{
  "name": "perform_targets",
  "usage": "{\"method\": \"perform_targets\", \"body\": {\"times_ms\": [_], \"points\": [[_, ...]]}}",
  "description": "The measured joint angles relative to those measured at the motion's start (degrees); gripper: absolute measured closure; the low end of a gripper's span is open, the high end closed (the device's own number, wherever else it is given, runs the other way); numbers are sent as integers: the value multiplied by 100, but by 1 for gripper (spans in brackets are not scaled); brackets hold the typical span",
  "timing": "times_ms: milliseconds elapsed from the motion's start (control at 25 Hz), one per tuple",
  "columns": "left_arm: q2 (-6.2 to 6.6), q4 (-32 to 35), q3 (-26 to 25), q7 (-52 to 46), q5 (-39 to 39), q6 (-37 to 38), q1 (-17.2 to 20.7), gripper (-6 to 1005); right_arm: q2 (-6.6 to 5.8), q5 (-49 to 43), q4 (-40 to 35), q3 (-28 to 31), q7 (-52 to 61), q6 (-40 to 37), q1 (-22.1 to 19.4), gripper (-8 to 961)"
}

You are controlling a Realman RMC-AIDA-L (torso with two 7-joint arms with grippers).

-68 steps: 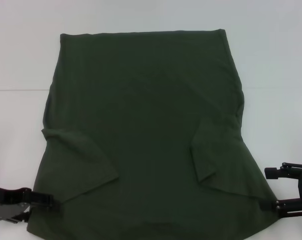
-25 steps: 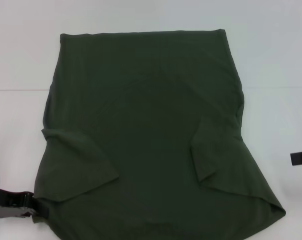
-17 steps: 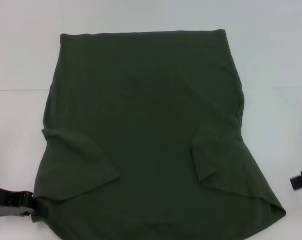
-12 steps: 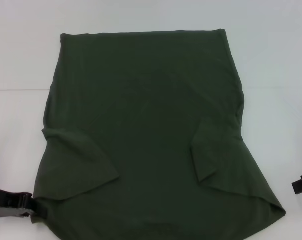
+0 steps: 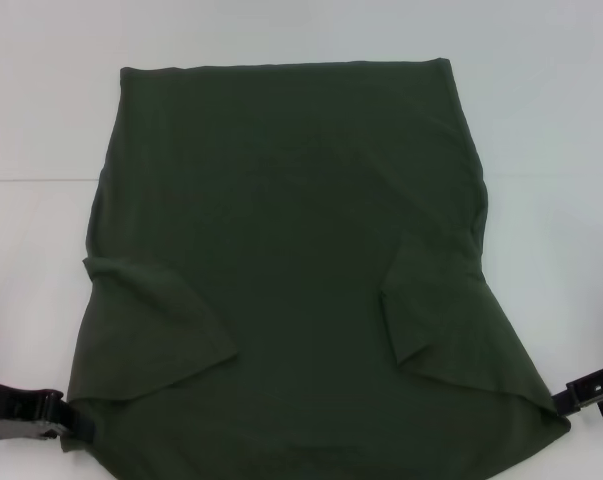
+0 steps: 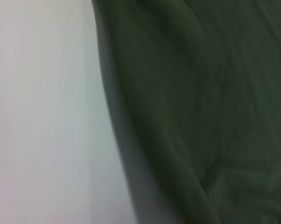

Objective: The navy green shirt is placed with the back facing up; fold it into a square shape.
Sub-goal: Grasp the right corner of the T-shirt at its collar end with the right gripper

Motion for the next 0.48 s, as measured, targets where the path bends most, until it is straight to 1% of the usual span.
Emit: {"method": "perform_targets", "body": {"times_ms": [280, 480], "points": [[-10, -1, 0, 9, -2, 4, 11, 946, 60, -5, 246, -257, -40, 397, 1, 152], [-18, -1, 0, 12, -2, 3, 16, 946, 152, -8, 280, -308, -58, 529, 6, 151]]}}
